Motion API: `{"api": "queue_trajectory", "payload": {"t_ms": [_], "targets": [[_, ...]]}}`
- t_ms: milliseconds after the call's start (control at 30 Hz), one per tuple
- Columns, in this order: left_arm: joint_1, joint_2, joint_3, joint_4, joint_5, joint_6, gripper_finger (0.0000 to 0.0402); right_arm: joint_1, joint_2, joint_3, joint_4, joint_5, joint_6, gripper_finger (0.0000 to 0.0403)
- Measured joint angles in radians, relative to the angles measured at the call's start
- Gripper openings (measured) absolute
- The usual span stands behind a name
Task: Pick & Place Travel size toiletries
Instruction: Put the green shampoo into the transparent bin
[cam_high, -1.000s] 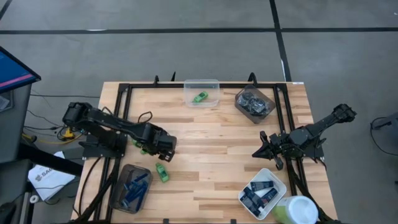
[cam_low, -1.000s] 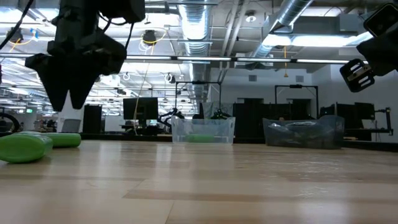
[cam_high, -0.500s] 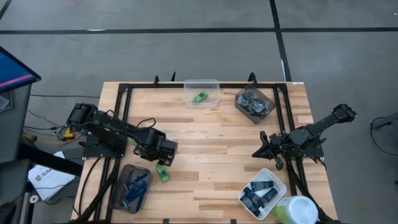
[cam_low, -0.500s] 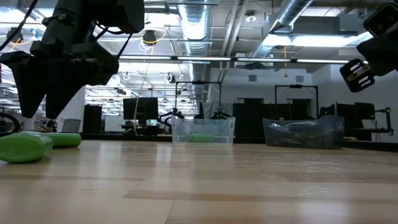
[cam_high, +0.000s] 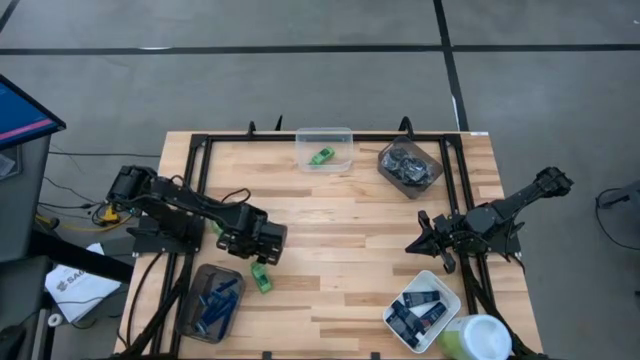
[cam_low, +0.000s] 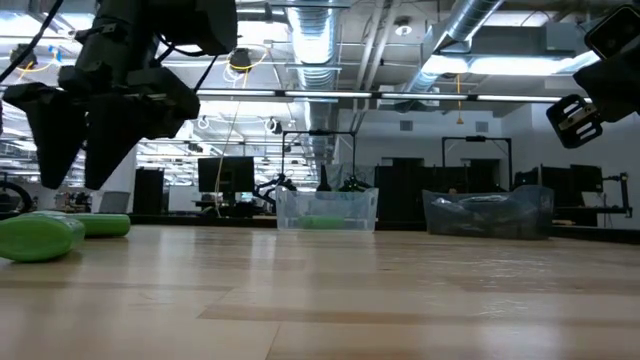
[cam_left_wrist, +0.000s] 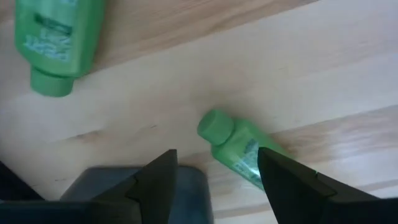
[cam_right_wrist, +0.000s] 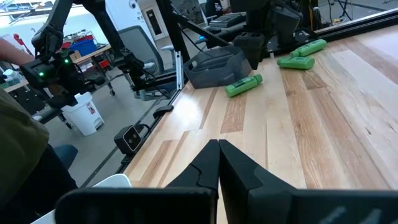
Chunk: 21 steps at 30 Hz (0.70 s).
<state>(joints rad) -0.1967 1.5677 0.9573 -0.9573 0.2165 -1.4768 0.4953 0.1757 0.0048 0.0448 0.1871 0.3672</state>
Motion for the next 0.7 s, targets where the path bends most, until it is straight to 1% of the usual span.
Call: {"api": "queue_trajectory", "payload": {"t_ms": [67, 100, 133, 333, 433, 600, 700], "targets": [[0.002, 0.0, 0.0, 0.018, 0.001, 0.025, 0.0218, 0.0, 0.0, 0.0, 0.0, 0.0, 0.0, 0.0], [0.0, 0.0, 0.0, 0.029, 0.001, 0.058, 0.0218, 0.0, 0.0, 0.0, 0.0, 0.0, 0.0, 0.0], [-0.006, 0.0, 0.0, 0.043, 0.001, 0.124, 0.0218, 0.0, 0.0, 0.0, 0.0, 0.0, 0.0, 0.0], [-0.049, 0.0, 0.0, 0.109, 0.004, 0.724, 0.0218, 0.0, 0.0, 0.0, 0.0, 0.0, 0.0, 0.0], [-0.073, 0.0, 0.0, 0.121, 0.004, 0.988, 0.0218, 0.0, 0.0, 0.0, 0.0, 0.0, 0.0, 0.0], [-0.086, 0.0, 0.0, 0.124, -0.016, 1.319, 0.0218, 0.0, 0.0, 0.0, 0.0, 0.0, 0.0, 0.0], [-0.076, 0.0, 0.0, 0.125, -0.013, 1.445, 0.0218, 0.0, 0.0, 0.0, 0.0, 0.0, 0.0, 0.0]]}}
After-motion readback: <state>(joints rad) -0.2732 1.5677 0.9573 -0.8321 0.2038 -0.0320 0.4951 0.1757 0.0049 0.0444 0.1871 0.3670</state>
